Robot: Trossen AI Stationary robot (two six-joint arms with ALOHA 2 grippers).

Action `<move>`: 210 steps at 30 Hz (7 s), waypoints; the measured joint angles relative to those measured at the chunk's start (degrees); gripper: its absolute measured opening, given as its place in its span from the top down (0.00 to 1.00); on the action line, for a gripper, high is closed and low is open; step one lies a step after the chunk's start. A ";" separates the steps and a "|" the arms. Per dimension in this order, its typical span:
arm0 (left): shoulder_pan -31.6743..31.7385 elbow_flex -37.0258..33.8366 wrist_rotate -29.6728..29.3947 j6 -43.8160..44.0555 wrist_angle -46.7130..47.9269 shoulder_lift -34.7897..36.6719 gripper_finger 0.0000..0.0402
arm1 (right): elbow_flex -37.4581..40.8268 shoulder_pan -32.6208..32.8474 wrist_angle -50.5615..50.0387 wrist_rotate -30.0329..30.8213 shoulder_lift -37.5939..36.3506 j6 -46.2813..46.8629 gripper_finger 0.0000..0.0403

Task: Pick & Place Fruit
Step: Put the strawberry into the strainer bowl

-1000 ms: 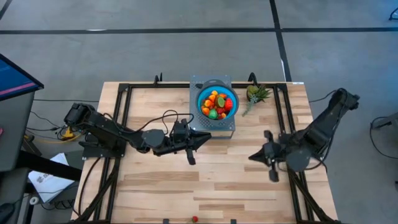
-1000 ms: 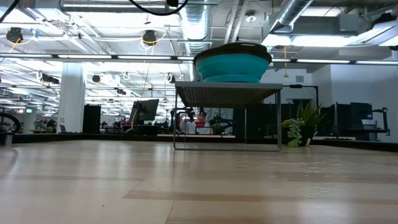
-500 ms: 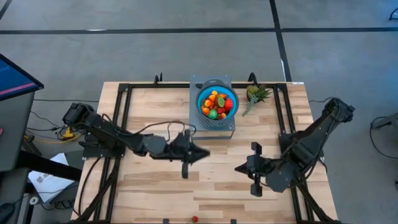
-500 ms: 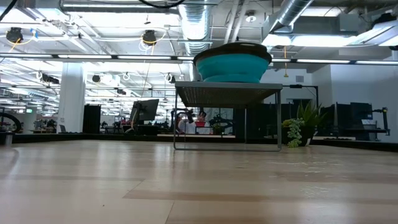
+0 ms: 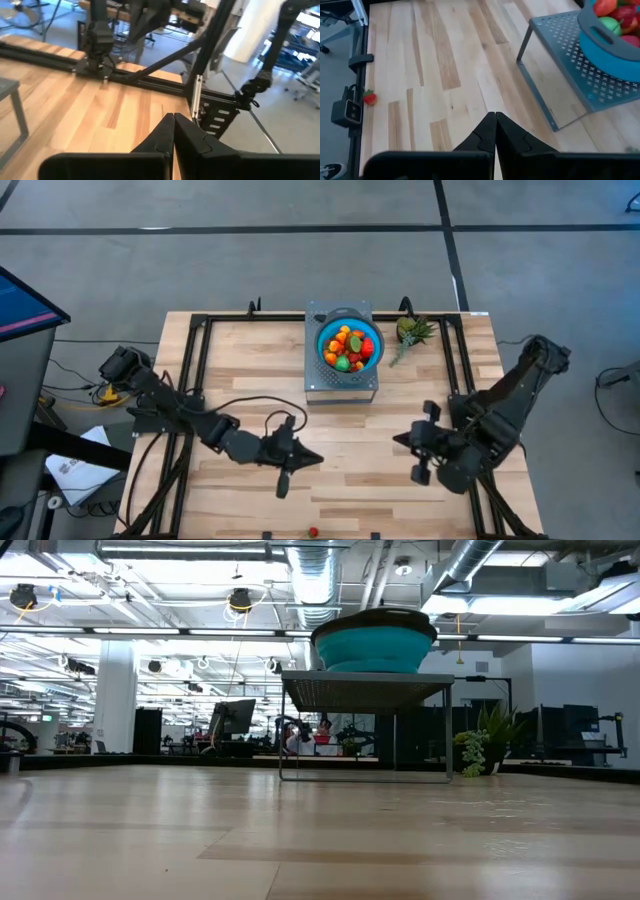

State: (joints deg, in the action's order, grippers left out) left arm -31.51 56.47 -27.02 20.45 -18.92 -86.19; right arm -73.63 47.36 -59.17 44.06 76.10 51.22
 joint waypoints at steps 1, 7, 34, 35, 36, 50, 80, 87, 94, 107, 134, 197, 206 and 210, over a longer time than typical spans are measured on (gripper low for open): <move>-0.30 0.00 -1.10 0.99 0.34 0.00 1.00 | 0.02 0.78 -0.71 0.60 -0.44 0.43 1.00; -1.84 0.00 -4.54 6.24 1.36 0.00 1.00 | 0.02 4.04 -6.19 2.74 -4.07 4.34 1.00; -4.04 0.00 -14.04 9.99 -0.48 -0.07 1.00 | 1.19 -0.47 -1.58 10.32 -8.44 -9.20 1.00; -4.04 0.00 -14.02 9.97 -0.47 -0.07 1.00 | 2.62 -0.91 1.39 10.32 -8.42 -11.01 1.00; -4.04 0.00 -14.02 9.97 -0.45 -0.07 1.00 | 4.52 -1.50 5.07 10.12 -8.53 -13.10 1.00; -4.31 0.00 -13.93 11.90 -0.52 -0.07 1.00 | 29.17 -16.68 41.92 -11.06 -23.87 -31.78 1.00; -11.58 29.62 -14.82 23.75 24.67 -17.44 1.00 | 39.08 -23.48 40.46 -14.33 -39.65 -35.26 1.00; -12.82 29.58 -1.44 38.22 38.39 -22.09 1.00 | 39.08 -23.75 38.32 -14.13 -39.63 -34.68 1.00; -12.45 29.57 16.24 37.43 38.34 -30.42 1.00 | 39.08 -26.04 36.53 -14.04 -39.26 -32.35 1.00; -12.45 27.37 18.50 37.25 37.94 -32.46 1.00 | 39.08 -28.01 31.64 -14.21 -35.88 -28.67 1.00; -10.57 21.53 18.52 30.81 28.24 -33.47 0.55 | 39.06 -27.87 30.55 -14.22 -35.19 -28.67 1.00; -7.65 21.00 17.37 24.83 21.95 -37.39 1.00 | 39.04 -27.87 29.59 -14.25 -35.19 -28.65 1.00; -0.74 20.98 13.32 24.54 21.70 -33.07 1.00 | 39.04 -27.87 29.59 -14.38 -35.20 -28.65 1.00; 3.82 21.00 11.86 23.11 21.43 -29.81 1.00 | 39.04 -27.87 29.59 -14.39 -35.17 -28.68 1.00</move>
State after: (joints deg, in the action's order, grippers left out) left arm -27.69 77.47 -15.16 43.55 2.51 -116.00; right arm -34.59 19.49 -29.58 29.67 40.93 22.54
